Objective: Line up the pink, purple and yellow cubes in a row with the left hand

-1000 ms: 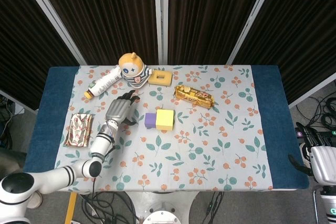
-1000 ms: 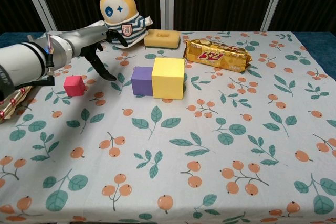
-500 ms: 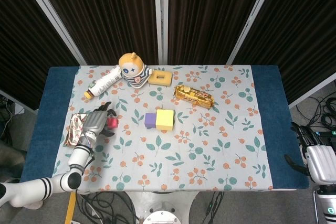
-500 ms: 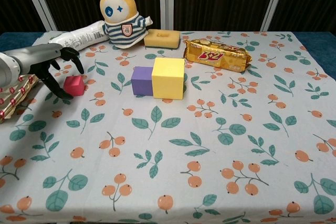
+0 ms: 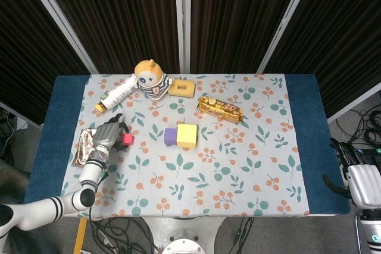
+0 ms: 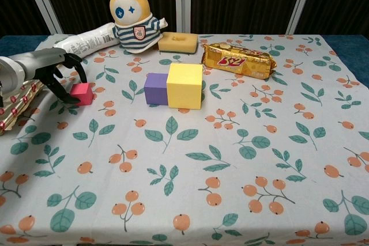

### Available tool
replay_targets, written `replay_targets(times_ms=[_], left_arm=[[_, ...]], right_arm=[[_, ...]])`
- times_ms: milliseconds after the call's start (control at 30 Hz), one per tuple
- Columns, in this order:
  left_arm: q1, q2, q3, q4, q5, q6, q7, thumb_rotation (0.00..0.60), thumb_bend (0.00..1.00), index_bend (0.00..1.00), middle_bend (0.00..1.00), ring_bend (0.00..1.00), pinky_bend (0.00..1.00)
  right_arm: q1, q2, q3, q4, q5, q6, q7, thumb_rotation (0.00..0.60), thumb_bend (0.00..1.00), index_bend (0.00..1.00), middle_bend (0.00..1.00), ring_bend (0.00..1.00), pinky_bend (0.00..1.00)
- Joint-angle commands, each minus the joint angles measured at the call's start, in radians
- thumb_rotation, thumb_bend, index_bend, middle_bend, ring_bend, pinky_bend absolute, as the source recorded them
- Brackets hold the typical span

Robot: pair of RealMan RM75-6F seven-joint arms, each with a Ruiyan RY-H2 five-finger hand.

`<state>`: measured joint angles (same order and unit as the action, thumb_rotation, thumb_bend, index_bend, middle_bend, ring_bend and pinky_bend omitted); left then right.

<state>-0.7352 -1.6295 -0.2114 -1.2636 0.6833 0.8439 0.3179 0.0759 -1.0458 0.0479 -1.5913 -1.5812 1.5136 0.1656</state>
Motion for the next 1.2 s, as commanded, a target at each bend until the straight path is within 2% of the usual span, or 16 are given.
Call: replay_targets(times_ms=[33, 267, 467, 667, 967, 1200], left_arm=[[-0.001, -0.005, 0.002, 0.008, 0.0, -0.002, 0.001, 0.6, 0.29, 0.49, 0.17, 0.12, 0.22], [0.0, -0.012, 0.002, 0.015, 0.023, 0.005, -0.01, 0.6, 0.35, 0.56, 0.21, 0.12, 0.22], [-0.007, -0.005, -0.016, -0.014, 0.08, 0.013, -0.042, 0.6, 0.36, 0.56, 0.21, 0.12, 0.22], [-0.055, -0.03, -0.039, -0.002, 0.133, -0.007, -0.048, 0.6, 0.36, 0.55, 0.21, 0.12, 0.22], [-0.135, -0.103, -0.057, 0.064, 0.082, -0.049, 0.013, 0.6, 0.36, 0.55, 0.21, 0.12, 0.22], [-0.159, -0.123, -0.053, 0.067, 0.028, -0.05, 0.058, 0.6, 0.36, 0.55, 0.21, 0.12, 0.22]], right_arm=[[0.001, -0.001, 0.0, 0.001, 0.001, -0.002, 0.001, 0.6, 0.16, 0.04, 0.2, 0.13, 0.23], [0.003, -0.001, 0.0, 0.001, 0.002, -0.004, 0.0, 0.6, 0.16, 0.04, 0.2, 0.13, 0.23], [0.001, 0.001, 0.0, -0.003, 0.004, -0.002, -0.004, 0.6, 0.16, 0.04, 0.2, 0.13, 0.23], [-0.004, 0.004, -0.002, -0.005, 0.007, 0.005, -0.006, 0.6, 0.16, 0.04, 0.2, 0.13, 0.23], [-0.016, 0.007, -0.003, 0.001, 0.02, 0.011, 0.001, 0.6, 0.16, 0.04, 0.2, 0.13, 0.23], [-0.019, 0.008, -0.002, 0.008, 0.025, 0.01, 0.01, 0.6, 0.16, 0.04, 0.2, 0.13, 0.23]])
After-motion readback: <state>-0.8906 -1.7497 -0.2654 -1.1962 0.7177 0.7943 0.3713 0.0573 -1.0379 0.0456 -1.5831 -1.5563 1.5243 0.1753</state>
